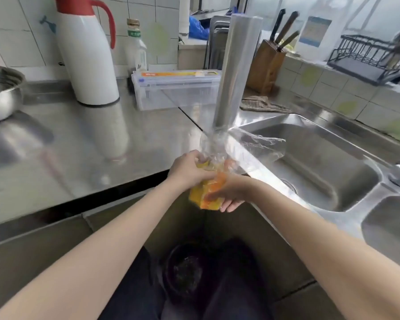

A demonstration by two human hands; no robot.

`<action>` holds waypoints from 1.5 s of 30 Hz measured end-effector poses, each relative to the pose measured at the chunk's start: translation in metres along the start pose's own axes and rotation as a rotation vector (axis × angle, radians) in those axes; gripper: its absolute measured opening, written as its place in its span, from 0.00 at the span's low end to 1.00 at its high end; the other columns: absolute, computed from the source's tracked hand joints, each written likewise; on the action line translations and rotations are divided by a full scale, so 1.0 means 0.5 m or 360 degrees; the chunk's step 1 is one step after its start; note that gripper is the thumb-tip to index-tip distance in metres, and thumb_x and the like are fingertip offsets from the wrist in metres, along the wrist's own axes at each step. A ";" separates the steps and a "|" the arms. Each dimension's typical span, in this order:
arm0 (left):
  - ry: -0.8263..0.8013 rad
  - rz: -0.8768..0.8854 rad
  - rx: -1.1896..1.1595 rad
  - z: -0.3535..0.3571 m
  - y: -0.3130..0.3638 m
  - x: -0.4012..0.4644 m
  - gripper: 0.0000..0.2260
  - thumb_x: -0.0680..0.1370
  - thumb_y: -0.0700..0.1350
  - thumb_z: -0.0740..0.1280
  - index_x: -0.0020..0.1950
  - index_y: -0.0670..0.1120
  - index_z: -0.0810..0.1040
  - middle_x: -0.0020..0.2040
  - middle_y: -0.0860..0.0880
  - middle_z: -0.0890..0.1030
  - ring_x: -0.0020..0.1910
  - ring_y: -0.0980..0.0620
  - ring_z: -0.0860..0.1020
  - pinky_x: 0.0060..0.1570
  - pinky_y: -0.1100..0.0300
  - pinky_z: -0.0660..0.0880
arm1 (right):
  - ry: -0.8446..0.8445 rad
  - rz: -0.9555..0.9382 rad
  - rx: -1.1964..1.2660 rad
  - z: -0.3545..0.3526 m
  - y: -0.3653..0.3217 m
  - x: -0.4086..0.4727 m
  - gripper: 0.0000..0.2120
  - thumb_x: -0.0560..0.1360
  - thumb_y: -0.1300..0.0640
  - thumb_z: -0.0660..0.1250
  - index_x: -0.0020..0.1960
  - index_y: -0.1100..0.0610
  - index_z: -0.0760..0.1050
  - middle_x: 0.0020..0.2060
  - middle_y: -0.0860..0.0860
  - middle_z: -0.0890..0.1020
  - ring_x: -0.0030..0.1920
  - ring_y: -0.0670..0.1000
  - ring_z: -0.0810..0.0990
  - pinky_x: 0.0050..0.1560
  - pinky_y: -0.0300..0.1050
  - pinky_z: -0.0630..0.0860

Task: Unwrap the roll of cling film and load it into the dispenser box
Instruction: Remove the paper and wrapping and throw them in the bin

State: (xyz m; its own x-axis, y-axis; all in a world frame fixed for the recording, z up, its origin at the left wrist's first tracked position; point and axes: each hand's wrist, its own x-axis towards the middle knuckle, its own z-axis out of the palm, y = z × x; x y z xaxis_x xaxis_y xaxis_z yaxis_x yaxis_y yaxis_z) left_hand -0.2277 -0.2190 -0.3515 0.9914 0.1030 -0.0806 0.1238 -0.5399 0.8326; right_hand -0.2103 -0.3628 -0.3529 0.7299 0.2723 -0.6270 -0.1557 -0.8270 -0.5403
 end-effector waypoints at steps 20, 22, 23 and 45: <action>-0.0004 -0.0661 0.0378 0.257 -0.361 0.041 0.13 0.72 0.45 0.66 0.55 0.50 0.80 0.46 0.45 0.85 0.49 0.42 0.82 0.50 0.55 0.75 | -0.0262 0.0458 -0.0352 0.098 0.100 0.134 0.23 0.78 0.51 0.63 0.61 0.71 0.71 0.52 0.64 0.82 0.46 0.59 0.85 0.49 0.51 0.83; 0.0034 -0.0783 0.0280 0.282 -0.394 0.050 0.12 0.72 0.42 0.66 0.54 0.48 0.81 0.48 0.44 0.84 0.49 0.41 0.82 0.52 0.54 0.78 | -0.0285 0.0477 -0.0402 0.111 0.106 0.157 0.22 0.79 0.52 0.61 0.61 0.71 0.71 0.52 0.64 0.81 0.46 0.60 0.85 0.49 0.53 0.82; 0.0056 -0.0844 0.0220 0.293 -0.412 0.054 0.10 0.72 0.42 0.66 0.52 0.47 0.82 0.49 0.43 0.84 0.49 0.40 0.82 0.52 0.53 0.78 | -0.0291 0.0482 -0.0431 0.117 0.110 0.167 0.21 0.79 0.53 0.60 0.61 0.72 0.70 0.52 0.64 0.81 0.45 0.61 0.85 0.49 0.54 0.82; -0.0863 -0.1198 0.0146 0.477 -0.629 0.077 0.20 0.79 0.42 0.58 0.72 0.43 0.67 0.70 0.40 0.71 0.69 0.39 0.67 0.69 0.50 0.66 | -0.0364 0.0350 -0.0487 0.181 0.190 0.330 0.17 0.78 0.59 0.57 0.65 0.62 0.71 0.61 0.61 0.76 0.52 0.62 0.80 0.50 0.54 0.82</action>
State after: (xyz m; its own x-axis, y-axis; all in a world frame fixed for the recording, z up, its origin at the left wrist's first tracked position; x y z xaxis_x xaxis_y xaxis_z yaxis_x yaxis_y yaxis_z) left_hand -0.2186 -0.2447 -0.7470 0.5302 0.0609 -0.8457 0.7219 -0.5556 0.4126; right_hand -0.1648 -0.3516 -0.5586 0.5301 0.1468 -0.8351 -0.0615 -0.9757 -0.2105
